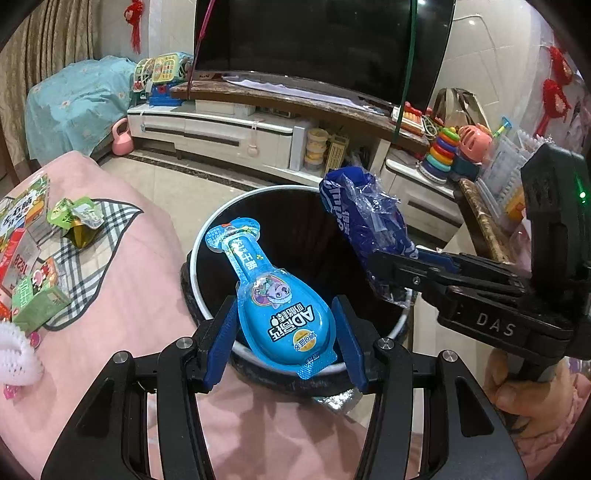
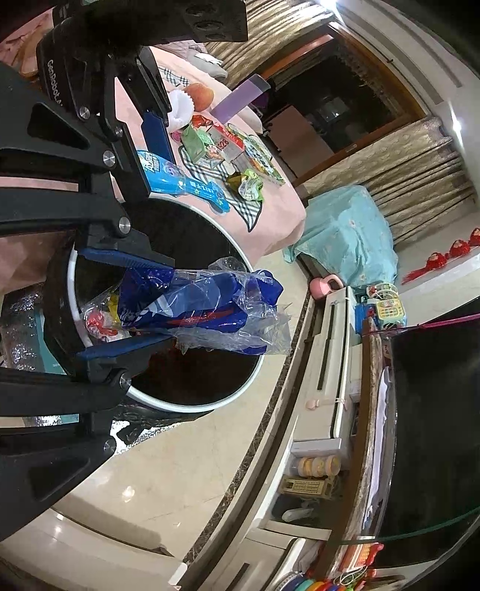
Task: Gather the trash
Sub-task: 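Carry the blue lollipop pack with the left tool while the right tool carries the bottle over the bin, then open both tools to drop the lollipop pack and bottle into the bin, then move both open tools back toward the remaining trash on the bed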
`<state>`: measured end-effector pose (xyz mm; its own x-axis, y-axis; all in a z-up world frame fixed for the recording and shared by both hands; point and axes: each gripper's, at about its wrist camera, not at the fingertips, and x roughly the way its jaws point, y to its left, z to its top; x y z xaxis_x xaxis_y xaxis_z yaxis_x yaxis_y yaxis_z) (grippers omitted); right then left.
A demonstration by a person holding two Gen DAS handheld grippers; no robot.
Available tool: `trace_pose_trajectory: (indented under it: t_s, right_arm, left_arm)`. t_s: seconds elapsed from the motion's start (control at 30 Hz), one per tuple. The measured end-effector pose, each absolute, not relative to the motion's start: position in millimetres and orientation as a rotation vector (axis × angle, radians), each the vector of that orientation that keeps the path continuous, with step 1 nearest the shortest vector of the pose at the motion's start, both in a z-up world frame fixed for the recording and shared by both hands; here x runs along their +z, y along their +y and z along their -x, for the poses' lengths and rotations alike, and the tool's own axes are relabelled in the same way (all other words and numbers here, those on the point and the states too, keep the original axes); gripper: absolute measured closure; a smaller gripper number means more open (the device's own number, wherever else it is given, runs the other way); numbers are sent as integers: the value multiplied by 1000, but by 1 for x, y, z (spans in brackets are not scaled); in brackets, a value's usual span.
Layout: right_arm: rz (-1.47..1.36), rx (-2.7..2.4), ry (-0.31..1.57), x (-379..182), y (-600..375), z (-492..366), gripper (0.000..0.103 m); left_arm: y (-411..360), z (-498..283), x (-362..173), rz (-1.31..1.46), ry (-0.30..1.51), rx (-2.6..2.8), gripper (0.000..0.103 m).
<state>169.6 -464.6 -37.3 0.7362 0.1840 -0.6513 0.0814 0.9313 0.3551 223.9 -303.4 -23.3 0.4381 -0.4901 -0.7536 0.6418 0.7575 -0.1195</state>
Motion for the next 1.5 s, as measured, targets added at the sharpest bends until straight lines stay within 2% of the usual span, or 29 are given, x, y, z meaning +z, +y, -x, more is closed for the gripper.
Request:
trace_pose_trajectory:
  t_s: [0.67,0.77,0.83,0.9,1.1,1.23,1.37,1.43,1.5]
  right_arm:
    - [-394,66,827,-45,-479,-192,64]
    - [-412,64,826,-46,-484,-192,57]
    - [-434,64,819,-47,-488,-191,52]
    - [-455,63,810,-46,-490,-189,43]
    - [-463,69,787,-40,-484,-182,43]
    - [-469,76,761,-35,-472,-173,33]
    - [-473,88,724,-26,-456,-162,30]
    - [-471,98,704,-22,-445,-157,24]
    - [-465,108,690,-18,-434,-151,23]
  left_arm:
    - [-320,-244,-38,-218,927,-710,51]
    - [-318,-245,-38,-213,935,-716,46]
    - [-315,-244,-37,-213,927,-707,36]
    - [-312,-243,-35,-208,920,-704,36]
    - [-289,-236,-34,-166,912,-666,34]
    - [-263,-227,-34,-93,899,-645,34]
    - [-231,-216,-35,-22,887,-634,32]
    - [-215,-212,-36,12,893,-623,32]
    - [-203,-208,-36,33,889,-609,32]
